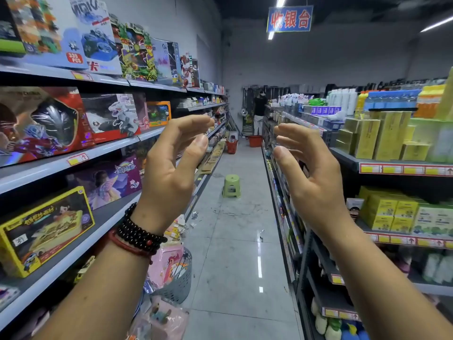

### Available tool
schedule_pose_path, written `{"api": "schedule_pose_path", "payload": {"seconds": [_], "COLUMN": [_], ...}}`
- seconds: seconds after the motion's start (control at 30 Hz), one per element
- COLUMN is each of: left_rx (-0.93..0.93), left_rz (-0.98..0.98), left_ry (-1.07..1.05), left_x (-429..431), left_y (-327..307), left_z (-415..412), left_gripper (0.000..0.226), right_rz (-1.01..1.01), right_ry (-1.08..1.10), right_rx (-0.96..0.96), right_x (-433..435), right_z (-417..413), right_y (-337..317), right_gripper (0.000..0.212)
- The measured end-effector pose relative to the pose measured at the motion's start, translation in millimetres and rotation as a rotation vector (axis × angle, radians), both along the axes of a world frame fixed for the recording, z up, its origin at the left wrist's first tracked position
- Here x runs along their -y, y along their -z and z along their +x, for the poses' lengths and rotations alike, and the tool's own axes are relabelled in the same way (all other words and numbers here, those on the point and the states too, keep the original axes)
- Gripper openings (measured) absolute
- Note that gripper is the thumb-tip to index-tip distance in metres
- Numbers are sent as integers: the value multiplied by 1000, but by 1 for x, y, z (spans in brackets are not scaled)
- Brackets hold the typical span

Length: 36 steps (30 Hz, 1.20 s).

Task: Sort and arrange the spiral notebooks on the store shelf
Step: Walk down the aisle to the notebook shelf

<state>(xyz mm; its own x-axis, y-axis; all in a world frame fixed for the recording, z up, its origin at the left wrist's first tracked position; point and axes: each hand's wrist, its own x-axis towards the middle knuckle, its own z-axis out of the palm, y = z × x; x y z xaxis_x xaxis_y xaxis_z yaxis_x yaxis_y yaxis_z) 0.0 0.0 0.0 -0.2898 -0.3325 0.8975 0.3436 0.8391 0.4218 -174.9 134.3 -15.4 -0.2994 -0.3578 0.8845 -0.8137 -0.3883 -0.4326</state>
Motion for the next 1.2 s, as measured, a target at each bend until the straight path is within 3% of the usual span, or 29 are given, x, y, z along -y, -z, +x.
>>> {"api": "schedule_pose_path", "payload": {"seconds": [0.8,1.2], "left_rx": [30,38], "left_rz": [46,70], "left_ry": [-108,-139], "left_x": [230,459], "left_y": [-8,10], "left_z": [-318,-435], "left_gripper": [26,27], "right_rz": [54,50], "right_ry": [-113,-138], "right_rx": [22,18], "right_x": [252,484], "right_z": [-325,-444], "right_y": [-13,4], "right_gripper": [32,32]}}
